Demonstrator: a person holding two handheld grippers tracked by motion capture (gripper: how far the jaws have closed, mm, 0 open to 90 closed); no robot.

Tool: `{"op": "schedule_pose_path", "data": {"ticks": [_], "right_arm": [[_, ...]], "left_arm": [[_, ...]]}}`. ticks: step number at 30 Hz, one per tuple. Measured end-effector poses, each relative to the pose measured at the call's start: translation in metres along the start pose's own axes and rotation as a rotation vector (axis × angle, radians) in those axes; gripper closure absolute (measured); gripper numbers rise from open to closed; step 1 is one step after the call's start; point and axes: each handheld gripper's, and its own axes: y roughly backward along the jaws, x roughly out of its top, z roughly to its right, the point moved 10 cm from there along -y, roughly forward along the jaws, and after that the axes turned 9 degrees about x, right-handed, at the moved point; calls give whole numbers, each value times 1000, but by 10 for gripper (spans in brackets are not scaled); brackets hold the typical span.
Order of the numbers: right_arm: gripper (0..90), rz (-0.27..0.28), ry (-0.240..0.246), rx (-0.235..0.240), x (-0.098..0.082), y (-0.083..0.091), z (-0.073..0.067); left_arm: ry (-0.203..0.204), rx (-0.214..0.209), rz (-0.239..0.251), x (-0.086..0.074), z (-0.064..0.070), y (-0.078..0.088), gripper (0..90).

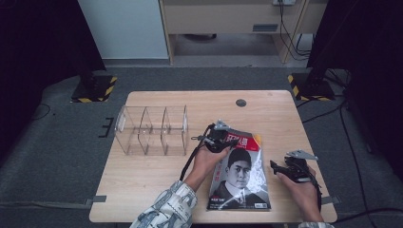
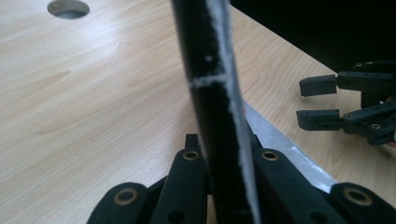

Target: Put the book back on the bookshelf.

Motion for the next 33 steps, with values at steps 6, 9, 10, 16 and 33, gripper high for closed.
{"op": "schedule_pose_path", "data": {"ticks": [6,9,10,16,33], "right_arm": [[340,-7,1,-3,-1,-1,0],[341,-7,4,-3,-1,-1,0],[340,-10,2,-3,-1,-1,0],[340,-16,12,-1,-2,-2,-1],[334,-46,41,7,-6,-9,-6]], "left_arm": [[4,-5,27,8,-1,13,866],[10,-9,54,13,-2,21,866],[8,-9,59,14,-2,24,865],[6,-5,81,20,-4,34,866],[2,-5,131,29,-9,62,866]]}}
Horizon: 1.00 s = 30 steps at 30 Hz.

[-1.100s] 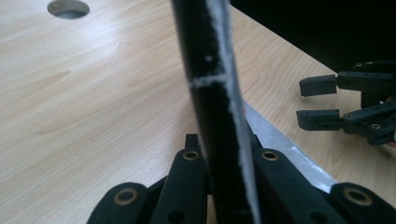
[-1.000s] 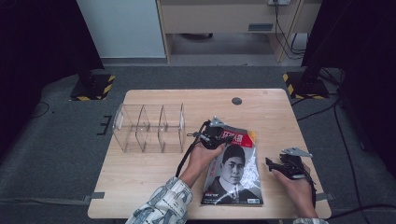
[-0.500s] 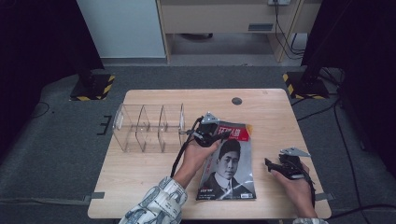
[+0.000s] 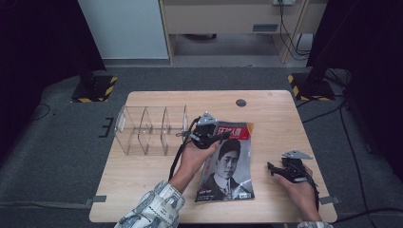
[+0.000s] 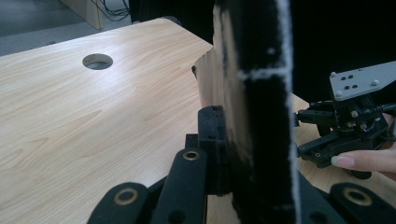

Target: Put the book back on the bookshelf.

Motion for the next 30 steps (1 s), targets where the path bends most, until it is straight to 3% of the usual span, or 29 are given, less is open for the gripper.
{"op": "schedule_pose_path", "data": {"ticks": [8,20,30], "right_arm": [[302,0,16,0,-1,-1,-1],[292,3,30,-6,-1,-2,-2],[291,4,21,-6,-1,-2,-3]], "left_arm": [[7,2,24,5,-4,13,866],[0,-1,79,22,-9,52,866],[-1,9,110,25,-14,82,866]]}}
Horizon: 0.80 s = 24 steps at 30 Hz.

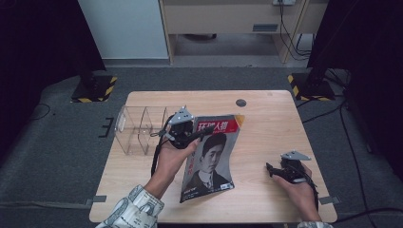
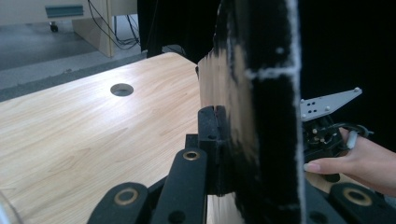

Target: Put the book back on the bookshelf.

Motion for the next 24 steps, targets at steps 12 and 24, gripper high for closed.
{"op": "schedule_pose_path", "data": {"ticks": [12,24], "right_arm": [[292,-3,9,4,0,0,0],[292,1,9,3,0,0,-1]], "left_arm": [[-2,9,25,1,-10,36,866],[4,12,53,-1,-17,66,866]]}}
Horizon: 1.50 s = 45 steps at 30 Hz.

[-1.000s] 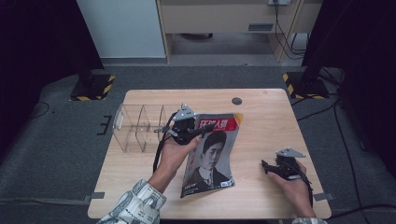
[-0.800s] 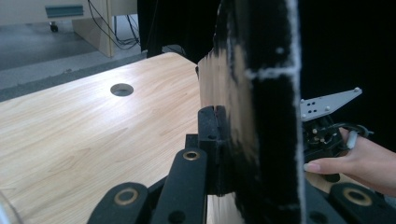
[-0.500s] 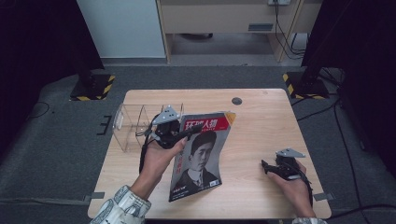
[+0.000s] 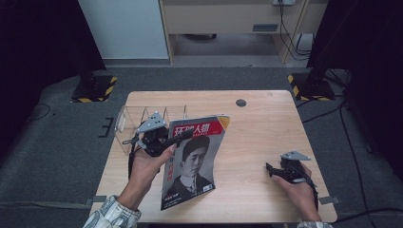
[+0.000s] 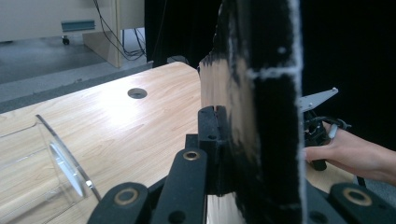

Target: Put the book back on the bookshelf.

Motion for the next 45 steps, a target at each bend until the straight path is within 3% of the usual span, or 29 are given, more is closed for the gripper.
{"op": "schedule_pose_path", "data": {"ticks": [17,45], "right_arm": [[292,4,2,1,0,0,0],[287,12,11,4,1,-1,0]], "left_arm": [[-11,28,46,6,-13,35,866],[30,146,104,-4,-61,95,866]]}}
